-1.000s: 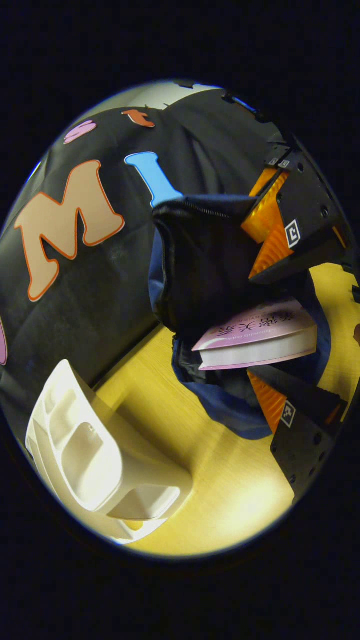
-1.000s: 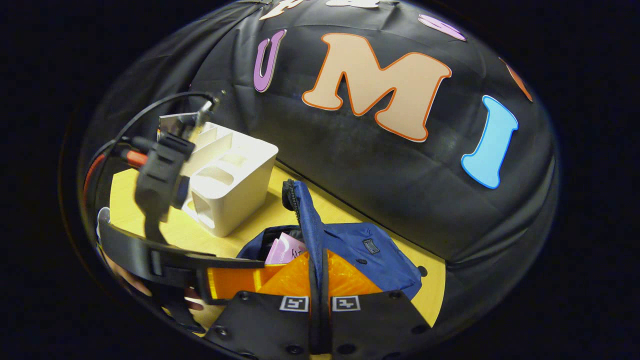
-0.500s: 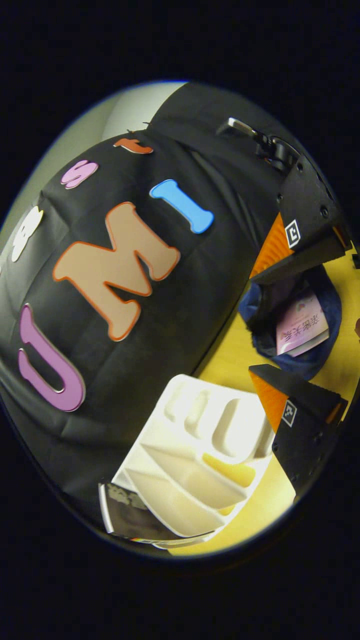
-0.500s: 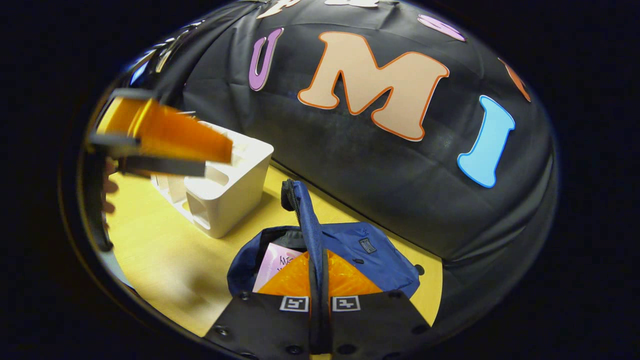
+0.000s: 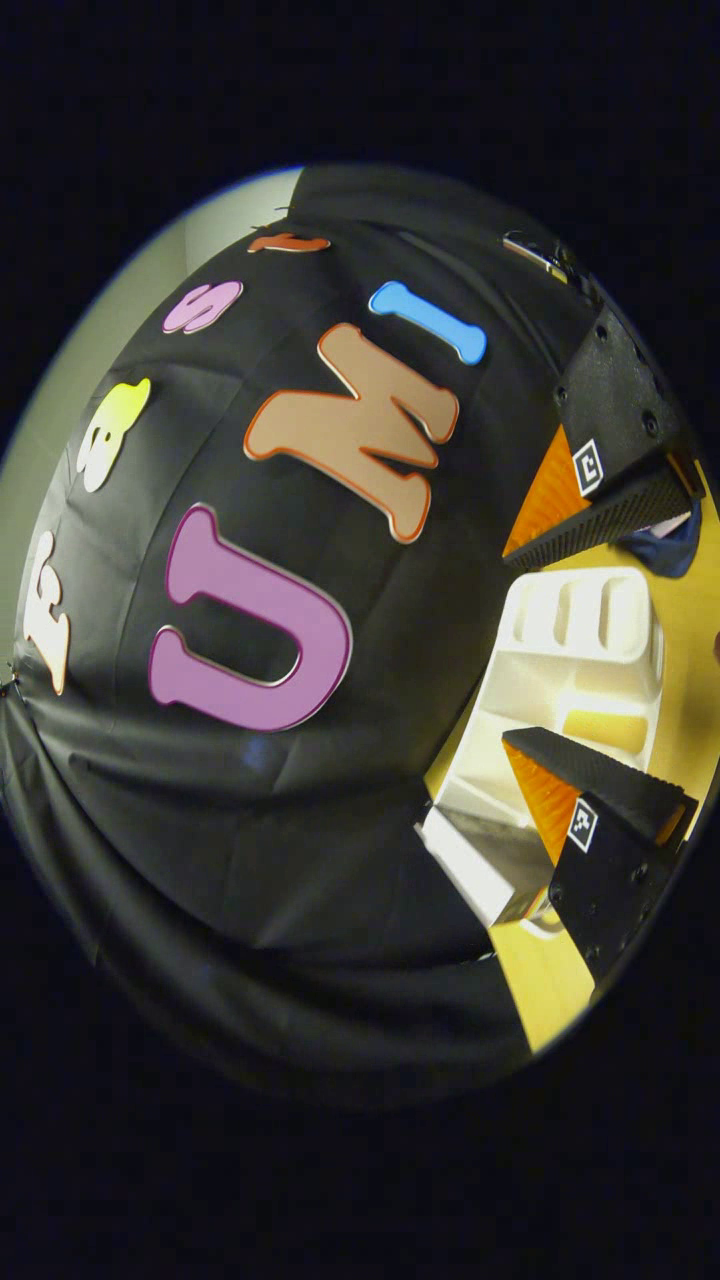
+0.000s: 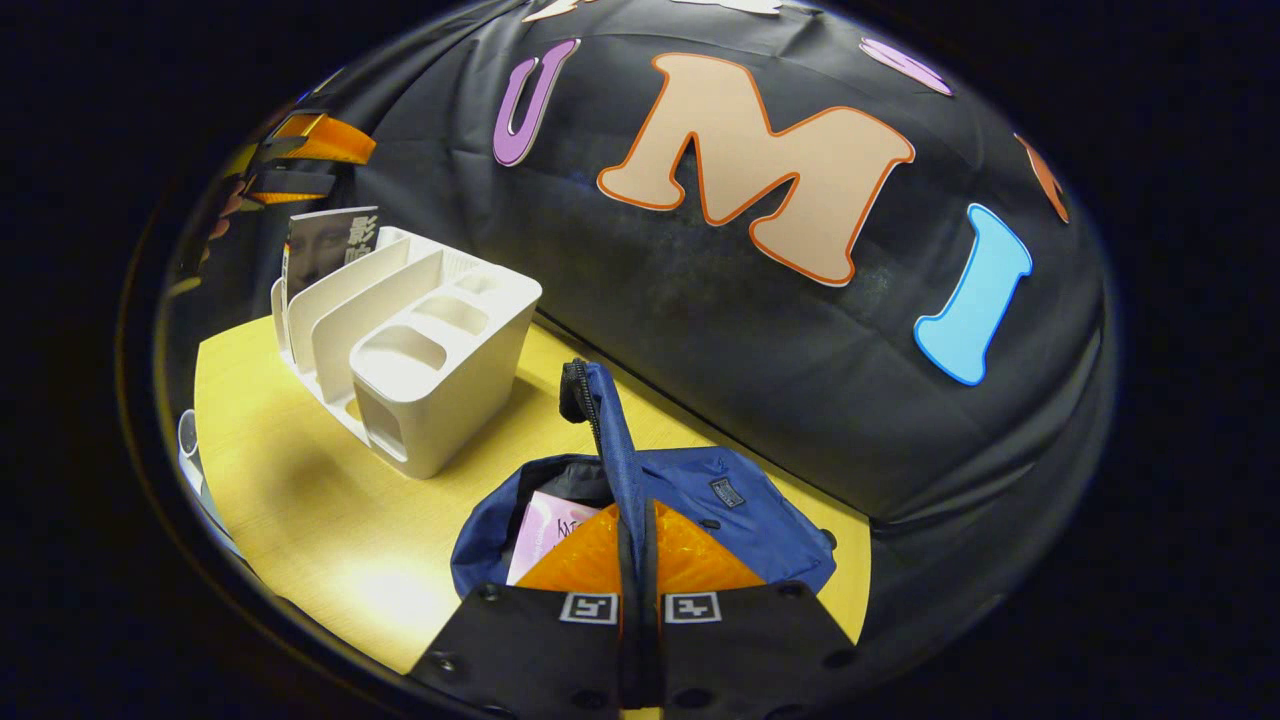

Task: Open the schoolbag, grab two books from the bookshelf and put them into the schoolbag.

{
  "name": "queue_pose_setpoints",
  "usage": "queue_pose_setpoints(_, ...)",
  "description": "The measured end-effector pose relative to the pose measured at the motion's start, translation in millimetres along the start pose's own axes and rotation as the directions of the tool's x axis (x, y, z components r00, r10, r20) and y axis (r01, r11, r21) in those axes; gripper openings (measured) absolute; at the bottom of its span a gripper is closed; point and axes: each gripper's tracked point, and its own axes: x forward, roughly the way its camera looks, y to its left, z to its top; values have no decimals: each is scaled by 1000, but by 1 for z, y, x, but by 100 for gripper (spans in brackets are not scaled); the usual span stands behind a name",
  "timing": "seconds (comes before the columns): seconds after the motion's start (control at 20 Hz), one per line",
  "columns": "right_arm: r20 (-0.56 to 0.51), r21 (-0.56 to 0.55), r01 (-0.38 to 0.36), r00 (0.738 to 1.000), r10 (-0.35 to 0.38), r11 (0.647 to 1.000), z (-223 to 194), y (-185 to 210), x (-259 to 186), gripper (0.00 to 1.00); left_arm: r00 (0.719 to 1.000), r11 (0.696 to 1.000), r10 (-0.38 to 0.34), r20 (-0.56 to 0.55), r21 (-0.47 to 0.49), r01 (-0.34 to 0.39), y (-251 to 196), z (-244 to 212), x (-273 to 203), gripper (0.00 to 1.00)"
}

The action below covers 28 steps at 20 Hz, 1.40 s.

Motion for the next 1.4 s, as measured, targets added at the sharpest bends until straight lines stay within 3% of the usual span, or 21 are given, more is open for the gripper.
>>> queue_pose_setpoints(0.25,-25,-2,32,999,-32,999,0,2,1,2,969,998,42,-243,46,-32,60,1,11,93)
queue_pose_setpoints(0.65,-63,-31,57,996,-59,998,-8,17,-2,5,915,957,184,-359,276,-84,134,8,52,93)
queue_pose_setpoints(0.95,-86,-27,73,993,-75,997,-15,18,-3,5,828,909,213,-519,415,27,146,-10,70,93)
queue_pose_setpoints(1.15,-95,-46,74,992,-78,996,-20,25,-3,5,757,907,203,-621,411,94,146,-25,82,91)
queue_pose_setpoints(1.4,-107,-43,72,991,-77,996,-24,29,-2,5,640,897,251,-727,423,129,151,-43,85,82)
